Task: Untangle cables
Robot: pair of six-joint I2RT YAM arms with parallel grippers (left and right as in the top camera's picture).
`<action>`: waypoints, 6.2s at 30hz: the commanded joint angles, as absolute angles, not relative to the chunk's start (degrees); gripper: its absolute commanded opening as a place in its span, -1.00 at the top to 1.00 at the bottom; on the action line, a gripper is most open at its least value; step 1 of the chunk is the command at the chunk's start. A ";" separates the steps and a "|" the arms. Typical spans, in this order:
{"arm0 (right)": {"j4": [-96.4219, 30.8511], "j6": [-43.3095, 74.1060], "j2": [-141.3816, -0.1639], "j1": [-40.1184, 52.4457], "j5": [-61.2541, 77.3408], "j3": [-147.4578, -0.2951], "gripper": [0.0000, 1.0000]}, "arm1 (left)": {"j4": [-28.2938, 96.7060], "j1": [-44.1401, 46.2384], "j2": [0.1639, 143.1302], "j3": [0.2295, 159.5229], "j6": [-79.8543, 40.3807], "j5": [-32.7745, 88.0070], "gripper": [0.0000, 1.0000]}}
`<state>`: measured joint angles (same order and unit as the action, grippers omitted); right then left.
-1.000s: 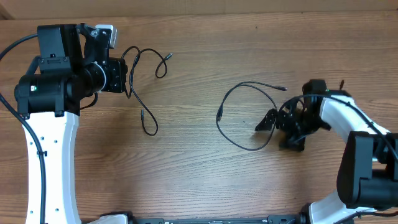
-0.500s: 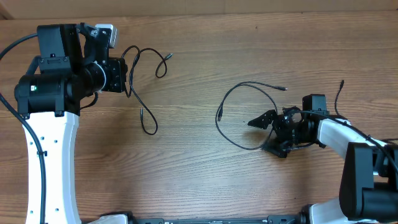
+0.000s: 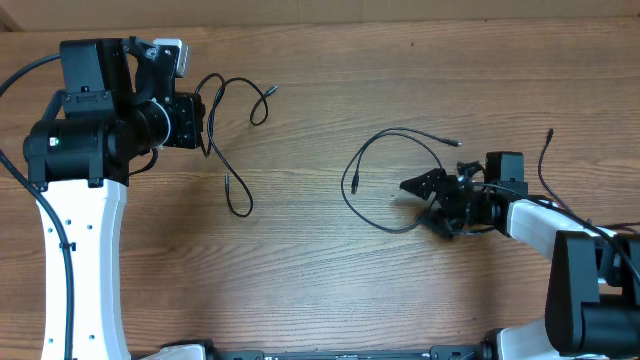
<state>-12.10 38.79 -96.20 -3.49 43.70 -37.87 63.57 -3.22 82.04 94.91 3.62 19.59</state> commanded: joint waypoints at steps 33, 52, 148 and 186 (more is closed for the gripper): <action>-38.20 33.65 -89.95 6.94 30.09 -77.12 0.93 | 64.29 -2.90 82.19 95.72 4.71 25.36 0.92; -50.37 31.97 -89.95 23.94 32.64 -103.28 0.93 | 65.80 -2.85 82.19 95.72 4.73 25.10 0.92; -41.71 7.25 -126.67 -46.65 10.63 -102.78 -0.96 | 67.00 0.78 82.24 95.72 9.10 37.08 0.92; -70.76 -13.78 -114.54 20.08 56.21 -106.21 -0.91 | 69.58 0.86 82.24 95.72 14.55 40.60 0.92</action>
